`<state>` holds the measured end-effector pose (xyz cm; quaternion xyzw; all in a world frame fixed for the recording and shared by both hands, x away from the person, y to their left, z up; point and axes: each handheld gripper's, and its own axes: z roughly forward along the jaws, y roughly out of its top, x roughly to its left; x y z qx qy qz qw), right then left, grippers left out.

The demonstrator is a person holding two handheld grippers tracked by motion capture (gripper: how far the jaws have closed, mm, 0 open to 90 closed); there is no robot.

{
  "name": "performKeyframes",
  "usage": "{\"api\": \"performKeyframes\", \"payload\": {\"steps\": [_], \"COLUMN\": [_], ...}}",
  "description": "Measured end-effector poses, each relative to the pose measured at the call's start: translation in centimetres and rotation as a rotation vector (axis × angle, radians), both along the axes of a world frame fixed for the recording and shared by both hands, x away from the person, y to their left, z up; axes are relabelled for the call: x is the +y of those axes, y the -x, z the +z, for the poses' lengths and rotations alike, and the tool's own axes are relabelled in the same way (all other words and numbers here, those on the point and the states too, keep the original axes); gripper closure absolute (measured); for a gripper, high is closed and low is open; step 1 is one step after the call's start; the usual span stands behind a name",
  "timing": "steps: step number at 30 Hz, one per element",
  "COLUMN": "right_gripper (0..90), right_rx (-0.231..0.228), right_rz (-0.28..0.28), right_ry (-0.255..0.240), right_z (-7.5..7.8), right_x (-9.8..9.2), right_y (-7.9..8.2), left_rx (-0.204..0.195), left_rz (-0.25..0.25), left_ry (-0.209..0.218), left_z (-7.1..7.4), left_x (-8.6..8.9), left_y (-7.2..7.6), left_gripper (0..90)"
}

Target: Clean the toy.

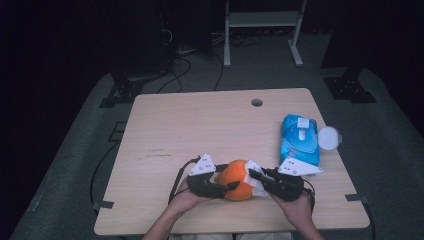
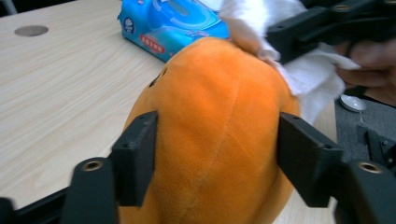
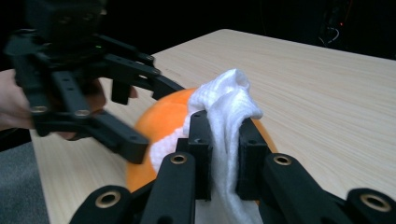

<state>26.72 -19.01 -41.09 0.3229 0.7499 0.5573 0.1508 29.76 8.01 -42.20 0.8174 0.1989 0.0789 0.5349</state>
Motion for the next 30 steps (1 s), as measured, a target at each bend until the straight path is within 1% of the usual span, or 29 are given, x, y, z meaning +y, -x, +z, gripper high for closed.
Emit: {"api": "performKeyframes", "payload": {"steps": [2,3,5,6,7,8,9,10,11,12,13,15,16,17,18,19,20,22,23,24,25,27,28,29,30], "right_gripper": [78.5,78.5,78.5,78.5,78.5,78.6,78.6,78.6,78.6,78.6,78.5,78.5,78.5,78.5,78.6,78.6,78.6,78.5,78.5,78.5,78.4,78.4,78.4,78.4,78.5], "right_rx": [0.006,0.013,0.017,0.015,0.006,-0.002,-0.029,-0.036,-0.052,-0.061,-0.077,-0.096,-0.099,-0.107,-0.106,-0.102,-0.098,-0.059,-0.043,-0.026,-0.001,0.047,0.063,0.075,0.076], "right_rz": [-0.023,-0.033,-0.039,-0.037,-0.028,-0.023,-0.008,0.009,0.038,0.049,0.069,0.073,0.063,0.048,0.031,0.001,-0.018,-0.048,-0.062,-0.072,-0.082,-0.071,-0.067,-0.058,-0.056], "right_ry": [0.002,-0.005,-0.008,-0.006,-0.002,0.007,0.024,0.02,0.02,0.031,0.058,0.079,0.088,0.099,0.102,0.095,0.086,0.047,0.034,0.026,0.013,-0.032,-0.054,-0.068,-0.067], "right_z": [-0.4,-0.5,-0.5,-0.5,-0.4,-0.2,0.0,0.2,0.5,0.7,0.9,0.9,0.8,0.8,0.8,0.9,0.9,0.6,0.4,0.2,-0.1,-0.7,-0.9,-1.1,-1.1], "right_x": [-0.6,-0.9,-1.1,-1.0,-0.6,-0.3,0.3,0.7,1.3,1.7,2.5,3.0,3.1,2.9,2.5,1.8,1.3,-0.1,-0.6,-1.2,-1.7,-2.3,-2.4,-2.3,-2.2], "right_y": [-0.3,-0.4,-0.4,-0.3,-0.1,0.2,0.6,0.8,1.0,1.2,1.4,1.5,1.5,1.4,1.1,0.8,0.5,0.0,-0.2,-0.4,-0.6,-0.9,-1.0,-1.0,-0.9], "left_rx": [-0.025,-0.025,-0.018,-0.022,-0.035,-0.049,-0.05,-0.057,-0.06,-0.079,-0.093,-0.128,-0.148,-0.15,-0.139,-0.134,-0.124,-0.101,-0.087,-0.071,-0.055,-0.021,-0.006,0.005,0.012], "left_rz": [0.004,0.008,-0.001,-0.013,-0.014,-0.005,-0.004,-0.004,-0.006,-0.016,-0.02,-0.025,-0.021,-0.017,-0.017,-0.016,-0.011,0.0,0.006,0.018,0.027,0.044,0.052,0.057,0.063], "left_ry": [-0.011,-0.017,-0.039,-0.058,-0.067,-0.08,-0.08,-0.087,-0.086,-0.098,-0.109,-0.134,-0.146,-0.145,-0.134,-0.133,-0.121,-0.1,-0.092,-0.074,-0.058,-0.032,-0.019,-0.008,-0.005], "left_z": [0.0,-0.1,-0.7,-0.9,-1.0,-0.9,-0.9,-0.8,-0.8,-0.7,-0.7,-0.6,-0.5,-0.4,-0.4,-0.3,-0.3,-0.4,-0.3,-0.3,-0.3,-0.3,-0.4,-0.4,-0.4], "left_x": [-0.2,-0.3,-0.8,-1.1,-1.2,-1.3,-1.3,-1.5,-1.7,-2.3,-2.6,-3.3,-3.5,-3.6,-3.5,-3.4,-3.2,-2.7,-2.4,-2.0,-1.7,-1.1,-0.8,-0.6,-0.5], "left_y": [-0.1,-0.1,-0.1,0.0,0.1,0.3,0.3,0.5,0.7,1.1,1.3,2.0,2.2,2.3,2.2,2.1,1.9,1.6,1.4,1.2,0.9,0.4,0.1,0.0,0.0], "left_gripper": [20.8,17.8,16.6,17.9,22.9,25.0,28.4,30.4,32.1,33.0,33.8,34.4,34.8,35.4,36.0,36.4,36.5,36.6,36.7,36.7,36.7,36.7,36.8,36.7,36.6]}}
